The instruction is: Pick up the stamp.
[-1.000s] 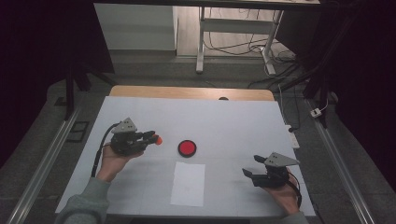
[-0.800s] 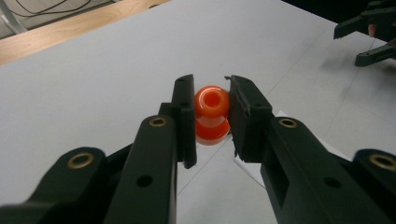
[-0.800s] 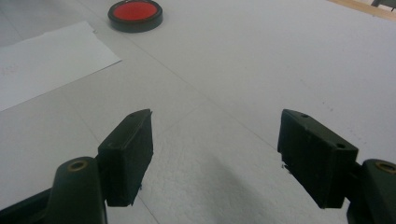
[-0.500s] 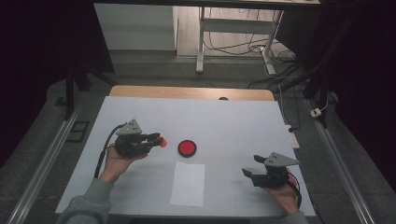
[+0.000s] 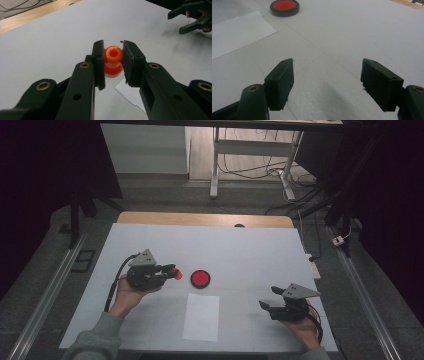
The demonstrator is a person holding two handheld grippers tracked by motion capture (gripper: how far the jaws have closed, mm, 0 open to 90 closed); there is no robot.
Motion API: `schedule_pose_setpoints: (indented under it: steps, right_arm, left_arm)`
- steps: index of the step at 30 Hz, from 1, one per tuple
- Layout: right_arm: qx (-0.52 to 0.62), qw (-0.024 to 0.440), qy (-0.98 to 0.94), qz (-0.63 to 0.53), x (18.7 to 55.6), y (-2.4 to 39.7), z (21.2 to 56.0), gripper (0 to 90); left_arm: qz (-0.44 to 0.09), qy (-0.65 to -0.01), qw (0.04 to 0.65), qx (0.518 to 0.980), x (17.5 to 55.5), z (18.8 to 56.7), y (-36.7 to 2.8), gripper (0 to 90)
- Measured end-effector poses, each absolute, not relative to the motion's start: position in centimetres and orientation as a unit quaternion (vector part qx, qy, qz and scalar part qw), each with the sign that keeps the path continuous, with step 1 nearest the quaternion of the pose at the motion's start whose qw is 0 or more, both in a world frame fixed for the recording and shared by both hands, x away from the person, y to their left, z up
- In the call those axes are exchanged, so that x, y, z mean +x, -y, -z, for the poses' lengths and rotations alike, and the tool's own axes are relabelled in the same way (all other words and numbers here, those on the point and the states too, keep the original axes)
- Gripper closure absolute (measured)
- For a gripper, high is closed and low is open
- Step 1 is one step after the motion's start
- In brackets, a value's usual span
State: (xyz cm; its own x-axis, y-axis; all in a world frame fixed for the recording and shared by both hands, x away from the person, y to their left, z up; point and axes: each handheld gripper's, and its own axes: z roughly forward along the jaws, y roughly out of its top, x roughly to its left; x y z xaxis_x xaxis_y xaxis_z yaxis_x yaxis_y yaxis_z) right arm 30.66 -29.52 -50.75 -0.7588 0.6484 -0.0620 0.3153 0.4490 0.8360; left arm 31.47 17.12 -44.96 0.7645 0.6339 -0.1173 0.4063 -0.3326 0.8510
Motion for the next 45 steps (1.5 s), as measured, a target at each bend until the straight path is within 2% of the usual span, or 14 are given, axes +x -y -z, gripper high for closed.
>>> schedule_pose_setpoints:
  steps: [45]
  right_arm:
    - [0.286,0.19,-0.829,-0.441,30.5,28.8,50.8,26.3]
  left_arm:
    - [-0.087,-0.283,0.48,0.826,31.4,45.5,-12.8,72.4]
